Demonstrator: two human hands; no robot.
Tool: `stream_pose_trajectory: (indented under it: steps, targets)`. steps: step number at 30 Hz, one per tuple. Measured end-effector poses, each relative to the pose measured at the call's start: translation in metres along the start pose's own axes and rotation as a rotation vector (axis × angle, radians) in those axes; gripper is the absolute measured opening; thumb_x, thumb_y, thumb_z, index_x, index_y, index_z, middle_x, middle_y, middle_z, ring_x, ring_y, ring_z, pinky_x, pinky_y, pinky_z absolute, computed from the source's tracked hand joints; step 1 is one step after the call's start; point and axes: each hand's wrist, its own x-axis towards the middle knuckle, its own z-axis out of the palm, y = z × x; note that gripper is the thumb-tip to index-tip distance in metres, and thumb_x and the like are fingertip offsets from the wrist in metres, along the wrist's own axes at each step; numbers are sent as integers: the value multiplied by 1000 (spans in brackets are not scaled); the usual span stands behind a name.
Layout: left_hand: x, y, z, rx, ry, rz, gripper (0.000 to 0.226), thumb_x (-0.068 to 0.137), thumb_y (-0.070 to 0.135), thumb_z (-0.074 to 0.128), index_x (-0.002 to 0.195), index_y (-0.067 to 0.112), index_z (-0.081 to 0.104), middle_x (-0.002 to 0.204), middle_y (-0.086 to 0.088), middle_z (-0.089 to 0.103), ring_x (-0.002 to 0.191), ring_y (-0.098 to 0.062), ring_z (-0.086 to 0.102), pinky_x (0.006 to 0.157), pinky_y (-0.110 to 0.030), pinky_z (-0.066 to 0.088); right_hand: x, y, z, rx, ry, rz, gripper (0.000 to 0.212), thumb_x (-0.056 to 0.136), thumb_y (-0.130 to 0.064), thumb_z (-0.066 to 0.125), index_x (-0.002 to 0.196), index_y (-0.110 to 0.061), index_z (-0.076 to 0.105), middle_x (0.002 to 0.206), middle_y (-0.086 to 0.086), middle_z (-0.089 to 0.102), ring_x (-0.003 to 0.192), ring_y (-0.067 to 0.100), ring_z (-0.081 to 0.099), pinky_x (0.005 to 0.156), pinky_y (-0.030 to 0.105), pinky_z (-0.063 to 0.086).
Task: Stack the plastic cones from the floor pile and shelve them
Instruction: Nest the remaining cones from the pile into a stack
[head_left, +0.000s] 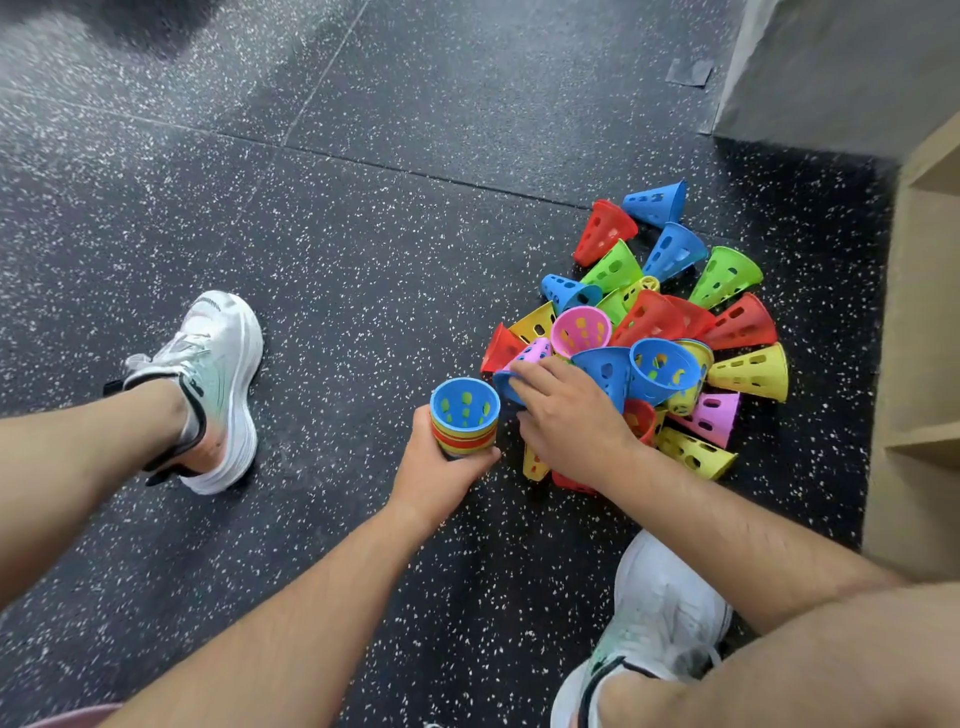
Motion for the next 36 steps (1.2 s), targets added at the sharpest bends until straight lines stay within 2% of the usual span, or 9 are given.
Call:
stream_pose_trajectory:
  steps: [3, 6, 10, 16, 24, 27, 30, 33, 36]
  targets:
    - [0, 1, 1, 18, -12, 11, 58, 76, 10, 90, 113, 27, 49, 106, 2, 69, 81, 9, 63, 77, -11, 50, 7, 4, -7, 68, 73, 101, 54, 81, -26, 74, 124, 4, 61, 132, 15, 59, 113, 35, 57, 98, 47, 49]
    - [-1, 2, 1, 17, -12, 0, 60, 76, 10, 90, 115, 27, 49, 106, 4, 69, 85, 5, 64, 75, -9, 49, 12, 8, -17, 228, 161, 237, 72, 76, -39, 82, 130, 2, 56, 134, 14, 53, 118, 33, 53, 103, 44, 45]
    - [0, 2, 1, 35, -29, -5, 59, 76, 12, 89, 112, 31, 47, 107, 6, 69, 82, 9, 63, 75, -13, 47, 14, 10, -30, 395, 338, 355, 66, 73, -34, 87, 121, 3, 60, 123, 15, 56, 118, 30, 55, 107, 31, 39]
    - [-1, 2, 2, 42, -54, 8, 58, 77, 15, 89, 111, 34, 46, 106, 9, 69, 94, -4, 65, 82, -26, 48, 3, 5, -50, 474, 407, 359, 59, 80, -47, 78, 117, -5, 62, 114, 4, 58, 109, 16, 55, 98, 24, 44]
    - [-3, 0, 2, 38, -62, 33, 61, 65, 33, 87, 109, 41, 46, 108, 13, 69, 101, -10, 69, 93, -40, 55, -12, -22, -46, 421, 155, 293, 70, 83, -69, 58, 131, -18, 59, 125, -7, 62, 118, 14, 50, 106, 33, 40]
    - [-4, 1, 2, 29, -58, 56, 65, 64, 35, 83, 117, 36, 45, 115, 13, 67, 105, -9, 67, 93, -37, 54, -16, -29, -35, 340, -89, 215, 85, 79, -80, 49, 141, -22, 53, 136, -13, 57, 130, 12, 41, 110, 43, 38]
    - [-5, 1, 0, -23, -41, 52, 66, 70, 25, 85, 123, 30, 46, 116, 11, 67, 105, -6, 67, 88, -28, 52, -15, -32, -31, 337, -183, 210, 94, 79, -85, 40, 148, -23, 45, 148, -16, 48, 137, 9, 33, 115, 42, 33]
    - [-6, 0, -1, -72, -27, 43, 64, 69, 26, 90, 119, 33, 49, 112, 13, 70, 94, 4, 67, 83, -20, 53, -9, -30, -32, 353, -178, 185, 86, 84, -81, 37, 148, -24, 46, 148, -16, 48, 137, 8, 33, 115, 39, 32]
    - [-4, -5, 2, -103, -1, 18, 66, 74, 16, 92, 123, 28, 49, 111, 5, 72, 92, 2, 69, 86, -24, 55, -3, -24, -29, 432, -81, 191, 55, 98, -53, 43, 140, -19, 52, 138, -7, 57, 128, 13, 44, 111, 37, 36]
